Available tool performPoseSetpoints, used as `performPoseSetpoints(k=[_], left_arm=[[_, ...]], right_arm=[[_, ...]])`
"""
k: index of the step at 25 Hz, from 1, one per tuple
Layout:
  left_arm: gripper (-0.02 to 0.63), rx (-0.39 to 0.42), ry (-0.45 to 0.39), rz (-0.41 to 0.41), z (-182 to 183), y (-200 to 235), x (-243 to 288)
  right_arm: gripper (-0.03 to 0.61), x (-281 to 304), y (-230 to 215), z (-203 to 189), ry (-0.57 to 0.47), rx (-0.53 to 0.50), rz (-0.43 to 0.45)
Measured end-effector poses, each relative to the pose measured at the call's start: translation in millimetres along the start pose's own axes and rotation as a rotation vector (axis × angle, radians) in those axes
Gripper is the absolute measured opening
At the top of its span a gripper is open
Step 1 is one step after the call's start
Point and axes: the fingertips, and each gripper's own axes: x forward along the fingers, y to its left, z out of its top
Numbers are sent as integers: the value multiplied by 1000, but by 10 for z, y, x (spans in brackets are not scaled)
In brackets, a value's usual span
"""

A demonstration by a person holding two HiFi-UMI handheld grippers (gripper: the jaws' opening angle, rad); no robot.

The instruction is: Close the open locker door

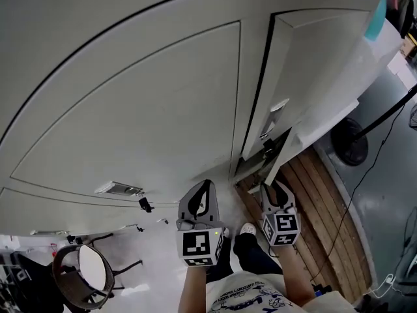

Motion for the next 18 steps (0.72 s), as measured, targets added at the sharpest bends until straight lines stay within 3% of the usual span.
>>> performPoseSetpoints(k=[18], left_arm=[[8,-18,-17,118,0,317,-266]], right_arm=[[120,504,338,159,-19,-57,121]])
